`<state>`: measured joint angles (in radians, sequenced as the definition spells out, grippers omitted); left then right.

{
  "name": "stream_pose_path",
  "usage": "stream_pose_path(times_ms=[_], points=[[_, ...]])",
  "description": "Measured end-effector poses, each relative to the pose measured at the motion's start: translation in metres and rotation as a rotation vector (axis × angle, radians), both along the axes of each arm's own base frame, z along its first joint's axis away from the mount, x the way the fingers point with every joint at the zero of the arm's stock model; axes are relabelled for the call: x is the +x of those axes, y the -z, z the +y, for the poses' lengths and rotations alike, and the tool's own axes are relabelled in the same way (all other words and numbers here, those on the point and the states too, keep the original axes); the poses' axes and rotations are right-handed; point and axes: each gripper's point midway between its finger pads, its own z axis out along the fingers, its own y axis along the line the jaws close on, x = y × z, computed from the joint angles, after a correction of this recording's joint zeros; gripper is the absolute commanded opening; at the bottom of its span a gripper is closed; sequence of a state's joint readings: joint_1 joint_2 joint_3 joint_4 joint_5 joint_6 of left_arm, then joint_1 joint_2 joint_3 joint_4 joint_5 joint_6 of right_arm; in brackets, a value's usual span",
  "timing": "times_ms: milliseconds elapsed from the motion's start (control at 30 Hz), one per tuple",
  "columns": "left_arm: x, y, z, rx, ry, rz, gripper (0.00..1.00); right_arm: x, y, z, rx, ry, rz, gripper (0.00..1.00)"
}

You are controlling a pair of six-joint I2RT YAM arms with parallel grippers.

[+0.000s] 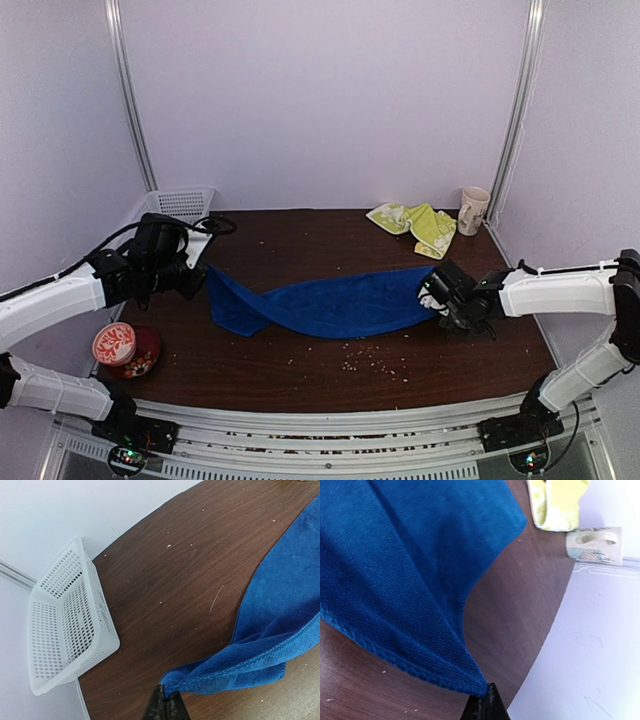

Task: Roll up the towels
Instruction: Smooth out the towel at the center of the board.

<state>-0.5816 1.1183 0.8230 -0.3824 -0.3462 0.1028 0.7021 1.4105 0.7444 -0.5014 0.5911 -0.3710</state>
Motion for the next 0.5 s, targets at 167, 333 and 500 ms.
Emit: stream_pose_path(times_ms=[167, 333, 500], points=[[0.003, -0.021, 0.007, 0.003, -0.038, -0.050, 0.00, 0.024, -0.049, -0.002, 0.054, 0.071, -0.151, 0.00], [0.008, -0.077, 0.013, -0.037, -0.084, -0.174, 0.00, 0.042, -0.111, -0.003, 0.111, 0.126, -0.321, 0.00], [0.001, -0.122, 0.010, -0.035, -0.085, -0.285, 0.00, 0.049, -0.173, -0.007, 0.188, 0.171, -0.481, 0.00]])
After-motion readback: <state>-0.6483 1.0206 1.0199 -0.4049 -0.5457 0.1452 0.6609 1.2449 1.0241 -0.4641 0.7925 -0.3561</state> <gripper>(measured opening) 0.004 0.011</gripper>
